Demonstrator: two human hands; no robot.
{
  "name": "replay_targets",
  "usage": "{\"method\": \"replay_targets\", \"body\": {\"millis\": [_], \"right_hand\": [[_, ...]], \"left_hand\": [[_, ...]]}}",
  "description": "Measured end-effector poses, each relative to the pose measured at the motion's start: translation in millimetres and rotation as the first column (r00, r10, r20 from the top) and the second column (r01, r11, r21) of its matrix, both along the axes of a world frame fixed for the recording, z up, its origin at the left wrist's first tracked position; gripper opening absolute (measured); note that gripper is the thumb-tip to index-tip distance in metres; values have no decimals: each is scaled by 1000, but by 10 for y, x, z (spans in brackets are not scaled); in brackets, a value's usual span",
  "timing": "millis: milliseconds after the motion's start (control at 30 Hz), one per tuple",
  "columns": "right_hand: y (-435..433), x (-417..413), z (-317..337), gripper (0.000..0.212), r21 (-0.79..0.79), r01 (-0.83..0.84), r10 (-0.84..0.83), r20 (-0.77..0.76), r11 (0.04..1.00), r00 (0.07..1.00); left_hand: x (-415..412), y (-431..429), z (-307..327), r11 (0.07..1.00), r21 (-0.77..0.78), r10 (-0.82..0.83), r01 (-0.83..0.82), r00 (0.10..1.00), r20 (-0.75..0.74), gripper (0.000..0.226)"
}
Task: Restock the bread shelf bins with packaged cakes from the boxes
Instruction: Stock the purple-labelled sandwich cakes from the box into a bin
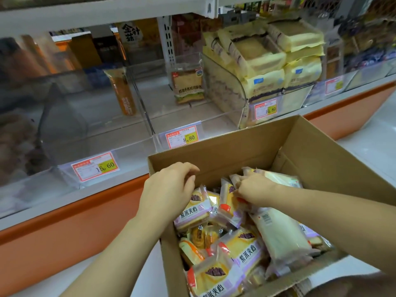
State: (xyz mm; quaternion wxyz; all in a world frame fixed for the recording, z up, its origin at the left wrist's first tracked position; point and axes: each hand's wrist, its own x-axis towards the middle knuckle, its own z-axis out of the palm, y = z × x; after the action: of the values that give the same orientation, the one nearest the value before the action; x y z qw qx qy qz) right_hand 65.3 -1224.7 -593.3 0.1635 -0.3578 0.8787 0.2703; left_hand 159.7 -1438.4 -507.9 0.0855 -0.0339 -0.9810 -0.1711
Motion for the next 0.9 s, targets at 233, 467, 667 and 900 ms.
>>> {"method": "replay_targets", "body": {"millis": [233, 467, 667, 900], "right_hand": [[162, -31, 381, 23, -350, 47, -54, -10, 935, 999], [125, 115, 1041, 3, -855, 295, -209, 224, 426, 952], [-9, 325, 1405, 6, -855, 519, -136, 512, 20, 848], [-282, 568, 1561, 7, -688, 691, 77, 694, -224, 716]], "left_hand": [[16, -10, -3, 999, 30, -26, 26, 1000, -4, 26], [51, -32, 80, 979, 117, -170, 164, 985, 38, 31], [148, -49, 235, 886, 372, -311, 276, 950, 35, 66], [283, -29, 431, 775, 600, -78, 198, 972, -220, 17]]}}
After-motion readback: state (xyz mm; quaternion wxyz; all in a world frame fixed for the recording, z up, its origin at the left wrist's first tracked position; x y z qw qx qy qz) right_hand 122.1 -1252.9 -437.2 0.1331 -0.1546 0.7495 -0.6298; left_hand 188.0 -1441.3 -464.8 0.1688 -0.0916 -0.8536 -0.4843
